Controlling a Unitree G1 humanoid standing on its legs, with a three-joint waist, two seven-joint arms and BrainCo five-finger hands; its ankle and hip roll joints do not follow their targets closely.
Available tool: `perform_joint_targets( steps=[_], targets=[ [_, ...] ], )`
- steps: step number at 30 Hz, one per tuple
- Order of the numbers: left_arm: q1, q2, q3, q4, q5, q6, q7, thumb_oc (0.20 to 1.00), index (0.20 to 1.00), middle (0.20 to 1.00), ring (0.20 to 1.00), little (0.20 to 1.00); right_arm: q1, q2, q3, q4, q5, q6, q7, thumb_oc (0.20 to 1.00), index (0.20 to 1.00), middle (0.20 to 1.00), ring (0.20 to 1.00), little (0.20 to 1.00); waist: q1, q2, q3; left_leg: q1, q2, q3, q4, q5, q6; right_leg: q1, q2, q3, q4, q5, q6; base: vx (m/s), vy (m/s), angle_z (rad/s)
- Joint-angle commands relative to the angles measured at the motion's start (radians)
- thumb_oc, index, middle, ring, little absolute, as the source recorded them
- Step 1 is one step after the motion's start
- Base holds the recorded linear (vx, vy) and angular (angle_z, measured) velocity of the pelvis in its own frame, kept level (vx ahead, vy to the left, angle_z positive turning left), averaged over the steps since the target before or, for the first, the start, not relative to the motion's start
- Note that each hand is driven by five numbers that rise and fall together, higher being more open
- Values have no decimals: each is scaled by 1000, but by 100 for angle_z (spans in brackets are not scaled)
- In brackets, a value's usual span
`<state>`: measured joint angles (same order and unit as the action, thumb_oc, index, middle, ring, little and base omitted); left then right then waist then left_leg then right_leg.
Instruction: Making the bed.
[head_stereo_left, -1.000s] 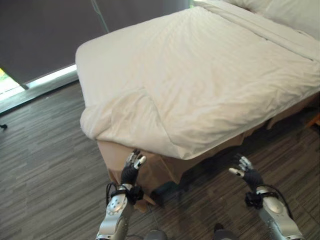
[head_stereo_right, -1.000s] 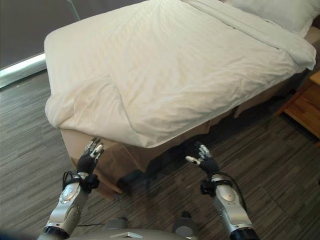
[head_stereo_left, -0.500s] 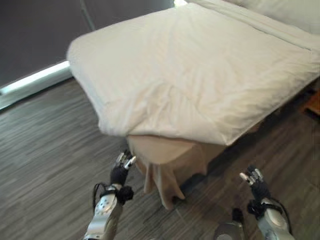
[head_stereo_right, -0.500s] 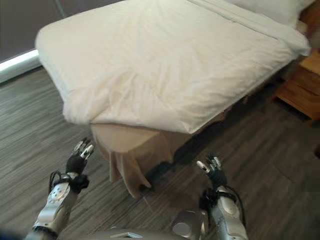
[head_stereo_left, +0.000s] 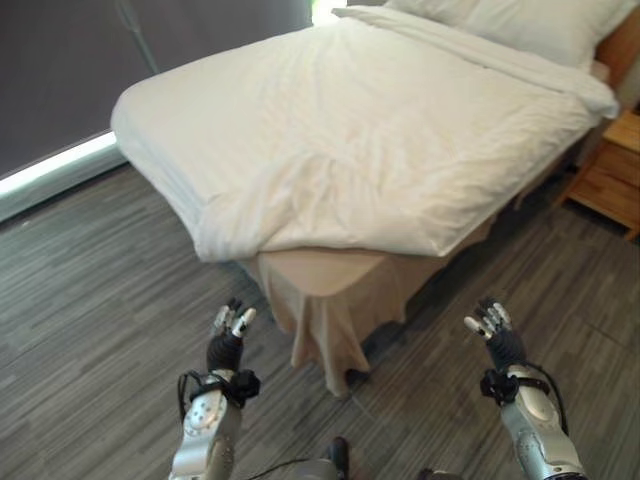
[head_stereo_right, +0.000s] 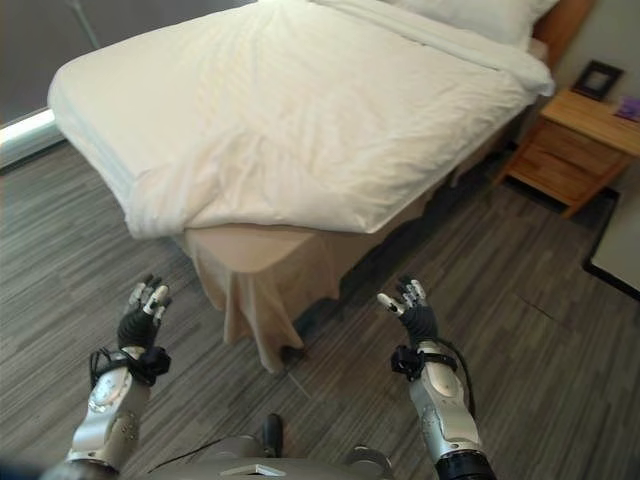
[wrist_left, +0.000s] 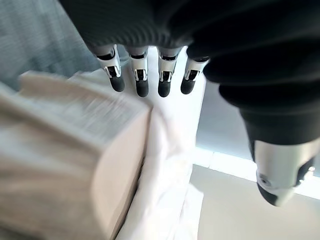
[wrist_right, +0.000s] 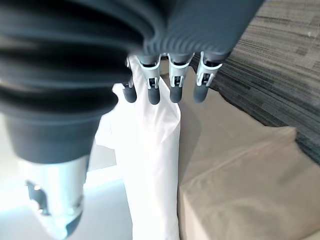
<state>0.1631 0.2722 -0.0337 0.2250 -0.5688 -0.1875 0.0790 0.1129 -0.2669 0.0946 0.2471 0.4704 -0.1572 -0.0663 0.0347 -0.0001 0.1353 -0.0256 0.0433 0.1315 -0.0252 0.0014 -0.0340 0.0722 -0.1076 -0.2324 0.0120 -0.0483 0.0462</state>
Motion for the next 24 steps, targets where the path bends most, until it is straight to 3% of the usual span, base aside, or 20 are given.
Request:
perform_joint_targets(
  steps=[1, 4, 5, 6, 7, 8, 9, 11, 15, 18, 21, 22, 23, 24],
  targets=[
    [-43, 7, 14, -36, -42, -43, -14, 1000, 1000, 1000, 1000, 1000, -33, -50, -14, -56, 33, -48, 22, 1000, 1000, 1000, 1000, 1000, 26, -33, -18, 27, -1, -64, 43, 4, -17, 23, -9, -11, -47, 25, 64, -132, -155, -51],
    [-41, 8, -8, -33, -37, -41, -25, 1000, 1000, 1000, 1000, 1000, -23, -80, -17, -35, -4, -40, 22, 1000, 1000, 1000, 1000, 1000, 24, -37, -21, 5, -6, -78, 42, 25, -17, 27, 4, -15, -69, 31, 57, -66, -83, -20],
    [-54, 90, 218, -163, 77, -107, 75, 1000, 1000, 1000, 1000, 1000, -21, -56, -208, -56, -7, -95, -35, 1000, 1000, 1000, 1000, 1000, 9, 12, 21, 79, -73, -80, -38, 40, 67, -153, -83, 65, 249, 50, 99, -76, -76, 5],
    [-54, 90, 218, -163, 76, -108, 75, 1000, 1000, 1000, 1000, 1000, -21, -56, -208, -56, -7, -95, -35, 1000, 1000, 1000, 1000, 1000, 8, 15, 21, 77, -70, -82, -37, 41, 67, -147, -79, 61, 237, 58, 97, 82, -102, -1],
    [-74, 107, 206, -165, 101, -120, 94, 1000, 1000, 1000, 1000, 1000, -23, -79, -227, -53, -37, -106, -56, 1000, 1000, 1000, 1000, 1000, 0, 0, 29, 78, -73, -104, -21, 14, 59, -128, -68, 111, 120, 44, 101, 111, -132, -2],
    [-84, 113, 185, -155, 103, -107, 82, 1000, 1000, 1000, 1000, 1000, -14, -60, -246, -40, -14, -109, -68, 1000, 1000, 1000, 1000, 1000, -8, -11, 32, 61, -83, -139, 0, 13, 59, -94, -43, 194, 95, 57, 114, 216, -149, 2],
    [-78, 106, 184, -150, 95, -101, 68, 1000, 1000, 1000, 1000, 1000, 13, -48, -257, -45, 11, -108, -51, 1000, 1000, 1000, 1000, 1000, -3, -20, 22, 78, -80, -145, -11, 0, 58, -86, -42, 204, 74, 41, 112, 175, -116, 35],
    [-74, 79, 184, -135, 82, -104, 71, 1000, 1000, 1000, 1000, 1000, 24, -29, -270, -21, 98, -117, -21, 1000, 1000, 1000, 1000, 1000, 1, -30, -1, 75, -83, -156, -23, 12, 54, -67, -36, 190, 26, 65, 103, 194, -122, 33],
    [-47, 78, 196, -123, 84, -92, 39, 1000, 1000, 1000, 1000, 1000, 33, -58, -285, 37, 42, -89, -22, 1000, 1000, 1000, 1000, 1000, 4, -36, -19, 72, -80, -195, -32, 14, 44, -36, -26, 157, -27, 71, 98, 138, -95, 20],
    [-27, 84, 205, -122, 56, -83, 37, 1000, 1000, 1000, 1000, 1000, -5, -117, -279, 123, 32, -54, -31, 1000, 1000, 1000, 1000, 1000, 30, -51, -18, 66, -74, -229, -48, 15, 34, -19, -19, 124, -51, 61, 88, 85, -69, 30],
    [-11, 106, 206, -129, 48, -72, 23, 1000, 1000, 1000, 1000, 1000, -84, -241, -257, 220, -24, -12, -34, 1000, 1000, 1000, 1000, 1000, 64, -67, -14, 40, -80, -269, -50, 25, 31, -14, -21, 93, -58, 57, 86, 12, -31, 36],
    [-11, 105, 208, -130, 48, -71, 23, 1000, 1000, 1000, 1000, 1000, -88, -243, -255, 224, -22, -14, -33, 1000, 1000, 1000, 1000, 1000, 60, -66, -14, 38, -80, -272, -50, 25, 31, -15, -21, 91, -58, 56, 86, -26, -21, 41],
    [1, 121, 200, -130, 32, -70, 15, 1000, 1000, 1000, 1000, 1000, -171, -341, -234, 282, -34, 4, -24, 1000, 1000, 1000, 1000, 1000, 95, -77, -5, 14, -86, -298, -52, 36, 27, -20, -24, 68, -55, 53, 86, -32, -12, 77],
    [6, 126, 193, -133, 20, -68, 8, 1000, 1000, 1000, 1000, 1000, -248, -408, -206, 346, -64, 15, -33, 1000, 1000, 1000, 1000, 1000, 104, -79, -1, -1, -90, -316, -51, 40, 27, -26, -27, 53, -51, 51, 87, -53, -10, 73]
  ],
)
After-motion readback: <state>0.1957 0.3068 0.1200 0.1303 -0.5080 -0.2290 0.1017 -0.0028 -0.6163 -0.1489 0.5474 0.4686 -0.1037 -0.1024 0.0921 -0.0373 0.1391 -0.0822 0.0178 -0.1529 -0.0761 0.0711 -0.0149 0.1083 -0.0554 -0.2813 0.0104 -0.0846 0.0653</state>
